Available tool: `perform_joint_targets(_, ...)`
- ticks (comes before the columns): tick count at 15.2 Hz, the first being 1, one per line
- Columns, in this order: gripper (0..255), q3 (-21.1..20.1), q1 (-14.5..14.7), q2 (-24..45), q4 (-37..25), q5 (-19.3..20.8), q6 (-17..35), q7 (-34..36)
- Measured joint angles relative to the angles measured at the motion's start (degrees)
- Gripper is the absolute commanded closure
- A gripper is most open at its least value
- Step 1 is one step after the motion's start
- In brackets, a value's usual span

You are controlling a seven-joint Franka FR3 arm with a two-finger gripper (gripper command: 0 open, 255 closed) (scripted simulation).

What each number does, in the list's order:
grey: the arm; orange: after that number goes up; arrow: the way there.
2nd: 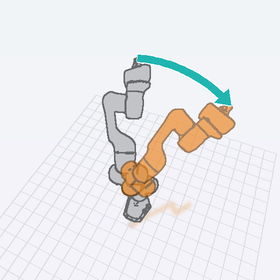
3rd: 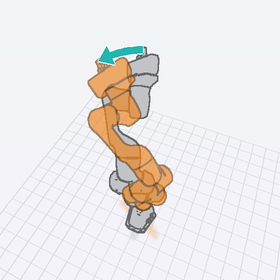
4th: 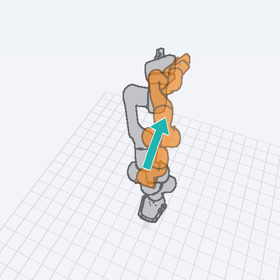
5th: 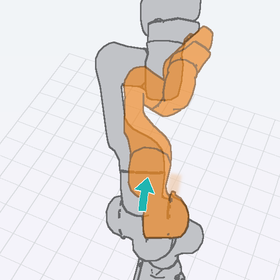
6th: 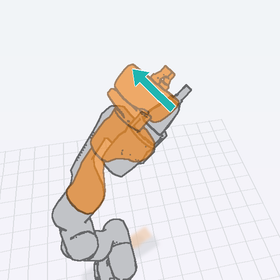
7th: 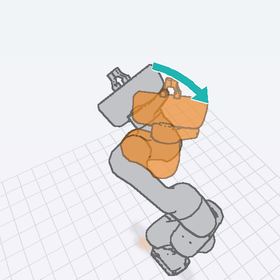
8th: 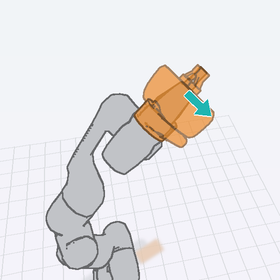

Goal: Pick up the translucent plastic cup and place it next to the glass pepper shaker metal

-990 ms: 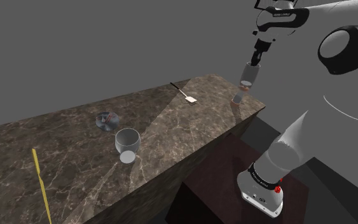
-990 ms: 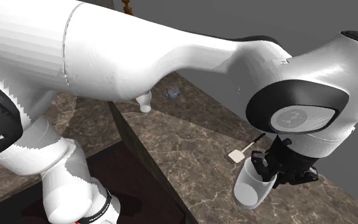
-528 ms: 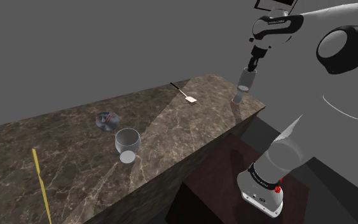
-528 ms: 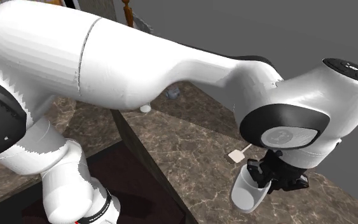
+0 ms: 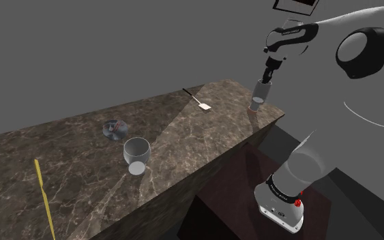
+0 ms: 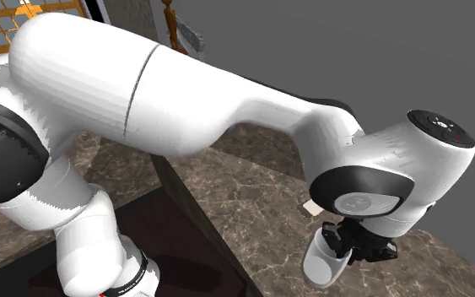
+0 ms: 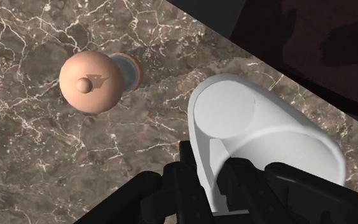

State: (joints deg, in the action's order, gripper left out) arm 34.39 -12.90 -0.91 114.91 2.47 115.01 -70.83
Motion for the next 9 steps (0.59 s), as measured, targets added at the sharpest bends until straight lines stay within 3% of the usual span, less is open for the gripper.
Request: perform_joint_targets(9,255,0.2,-0.3,2.8,4.3,-1.7,6.7,-1.1)
